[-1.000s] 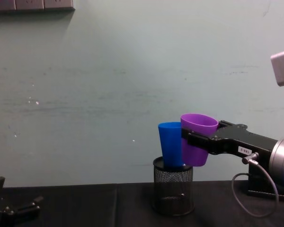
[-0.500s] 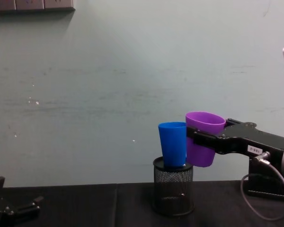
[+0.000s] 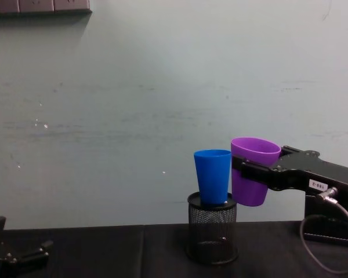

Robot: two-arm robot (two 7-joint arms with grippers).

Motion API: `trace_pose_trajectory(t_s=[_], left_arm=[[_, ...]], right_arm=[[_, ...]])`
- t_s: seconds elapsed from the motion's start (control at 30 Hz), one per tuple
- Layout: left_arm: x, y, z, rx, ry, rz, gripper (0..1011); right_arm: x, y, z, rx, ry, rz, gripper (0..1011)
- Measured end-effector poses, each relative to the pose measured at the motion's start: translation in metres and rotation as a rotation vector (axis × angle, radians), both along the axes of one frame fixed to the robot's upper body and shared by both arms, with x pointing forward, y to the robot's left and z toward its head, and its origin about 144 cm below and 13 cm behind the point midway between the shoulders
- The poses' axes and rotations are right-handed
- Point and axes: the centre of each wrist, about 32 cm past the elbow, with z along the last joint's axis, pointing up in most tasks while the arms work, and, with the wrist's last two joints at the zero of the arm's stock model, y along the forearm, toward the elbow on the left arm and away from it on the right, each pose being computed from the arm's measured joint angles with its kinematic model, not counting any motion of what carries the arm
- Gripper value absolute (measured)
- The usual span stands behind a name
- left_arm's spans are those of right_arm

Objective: Pick up one cup with a gripper and tap it against the other cup.

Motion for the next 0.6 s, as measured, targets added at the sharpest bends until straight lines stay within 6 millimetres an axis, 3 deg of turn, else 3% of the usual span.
trace_pose_trajectory(t_s=[0.6], left_arm=[[0.0000, 0.0000, 0.0000, 0.000, 0.000, 0.000, 1011]], right_arm=[[0.0007, 0.0002, 0.0003, -0.001, -0.002, 0.000, 729]])
